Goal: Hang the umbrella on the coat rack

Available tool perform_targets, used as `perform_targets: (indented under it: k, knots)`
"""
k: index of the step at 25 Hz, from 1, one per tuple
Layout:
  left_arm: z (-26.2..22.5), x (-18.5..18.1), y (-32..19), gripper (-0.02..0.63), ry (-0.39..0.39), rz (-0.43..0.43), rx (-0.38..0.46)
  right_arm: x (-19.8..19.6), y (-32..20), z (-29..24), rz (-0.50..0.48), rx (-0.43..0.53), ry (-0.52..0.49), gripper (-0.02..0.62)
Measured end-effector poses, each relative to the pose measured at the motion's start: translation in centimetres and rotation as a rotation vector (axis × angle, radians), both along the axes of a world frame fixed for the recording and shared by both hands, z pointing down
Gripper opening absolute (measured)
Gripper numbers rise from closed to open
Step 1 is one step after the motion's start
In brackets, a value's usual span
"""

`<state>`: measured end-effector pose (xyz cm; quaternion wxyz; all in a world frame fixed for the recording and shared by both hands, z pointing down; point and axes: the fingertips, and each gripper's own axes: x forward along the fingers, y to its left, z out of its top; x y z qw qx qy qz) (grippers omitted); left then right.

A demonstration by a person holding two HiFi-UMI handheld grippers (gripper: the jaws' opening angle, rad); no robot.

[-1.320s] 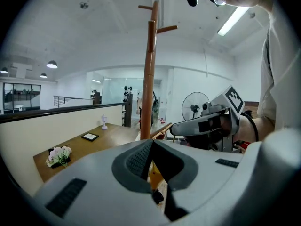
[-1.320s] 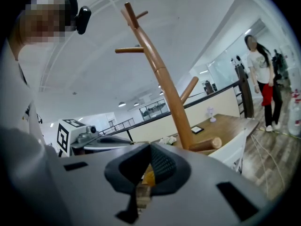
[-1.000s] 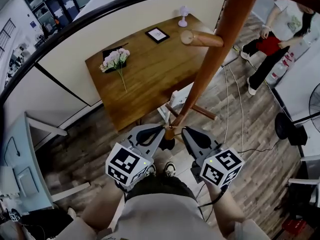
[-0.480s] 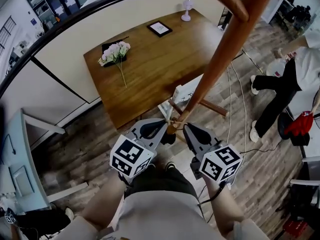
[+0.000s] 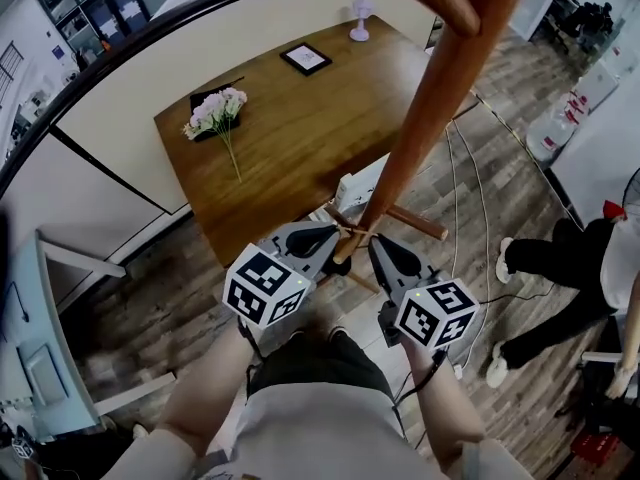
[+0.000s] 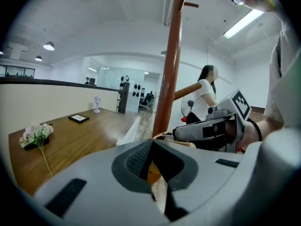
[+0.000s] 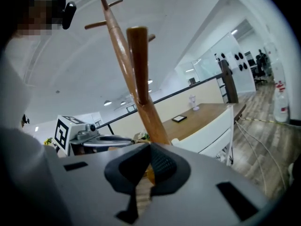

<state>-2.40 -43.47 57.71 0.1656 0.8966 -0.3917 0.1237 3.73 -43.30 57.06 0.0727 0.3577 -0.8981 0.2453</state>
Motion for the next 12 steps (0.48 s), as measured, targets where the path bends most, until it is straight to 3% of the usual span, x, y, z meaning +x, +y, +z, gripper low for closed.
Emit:
perform_targets:
  k: [9, 12]
  knots:
    - [4.1, 1.0, -1.5, 0.005, -0.001, 0.044, -0.089, 0.1, -0.6, 4.1, 0.01, -0.072, 0.037, 0.005]
    - [4.9, 1.6, -1.2, 0.005, -0.018, 0.058, -0.08, -0.1, -0.9, 4.7, 0.018, -0.068, 0.038, 0.011]
